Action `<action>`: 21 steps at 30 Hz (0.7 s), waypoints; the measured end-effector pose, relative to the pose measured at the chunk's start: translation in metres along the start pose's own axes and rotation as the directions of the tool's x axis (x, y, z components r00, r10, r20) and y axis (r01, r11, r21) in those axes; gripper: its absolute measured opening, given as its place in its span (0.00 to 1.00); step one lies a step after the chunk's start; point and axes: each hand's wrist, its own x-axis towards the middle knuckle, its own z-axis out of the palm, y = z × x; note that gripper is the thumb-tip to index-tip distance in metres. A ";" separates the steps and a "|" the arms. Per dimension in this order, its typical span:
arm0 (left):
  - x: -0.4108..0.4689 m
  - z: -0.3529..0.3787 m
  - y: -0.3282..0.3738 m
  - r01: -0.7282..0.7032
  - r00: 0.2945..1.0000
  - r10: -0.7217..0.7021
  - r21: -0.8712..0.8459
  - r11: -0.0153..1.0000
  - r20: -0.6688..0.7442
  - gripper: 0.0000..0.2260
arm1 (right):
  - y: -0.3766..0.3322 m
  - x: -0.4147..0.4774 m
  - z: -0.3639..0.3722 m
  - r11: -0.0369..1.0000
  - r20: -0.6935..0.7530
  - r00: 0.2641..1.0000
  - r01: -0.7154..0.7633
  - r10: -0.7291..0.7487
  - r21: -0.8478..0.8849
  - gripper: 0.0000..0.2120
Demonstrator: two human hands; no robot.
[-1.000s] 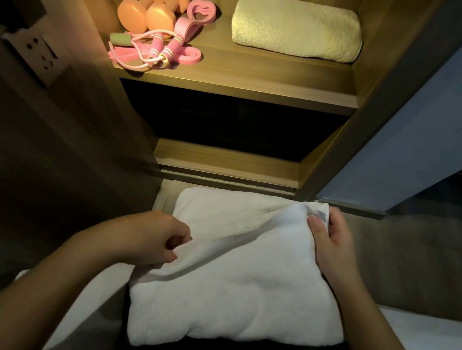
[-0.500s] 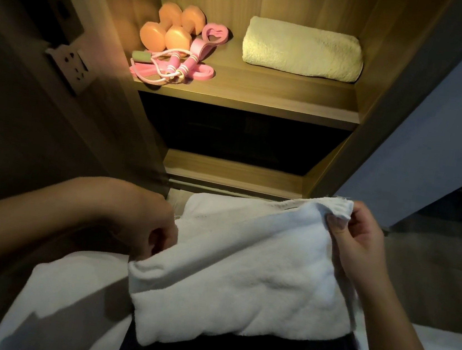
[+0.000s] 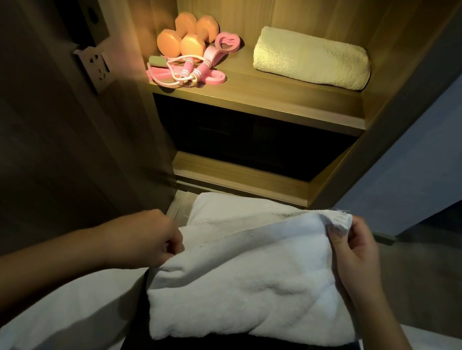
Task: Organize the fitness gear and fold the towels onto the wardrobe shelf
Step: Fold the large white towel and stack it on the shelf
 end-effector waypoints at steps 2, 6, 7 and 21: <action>-0.005 0.001 0.000 -0.046 0.998 0.044 -0.037 0.998 -0.038 0.07 | 0.000 0.000 0.001 1.000 -0.005 1.000 -0.002 0.002 0.000 0.08; -0.013 -0.004 0.002 -0.131 0.990 0.125 -0.094 0.987 -0.070 0.06 | 0.000 0.000 0.000 1.000 -0.020 1.000 -0.003 0.003 -0.001 0.08; -0.014 -0.006 0.002 -0.129 0.990 0.120 -0.124 0.984 -0.072 0.05 | 0.000 0.000 0.000 1.000 -0.021 1.000 -0.005 0.005 0.004 0.08; -0.044 0.064 0.013 -0.387 0.758 0.179 -0.212 0.897 -0.627 0.13 | 0.014 -0.002 0.002 0.993 -0.038 0.992 -0.116 0.117 0.037 0.08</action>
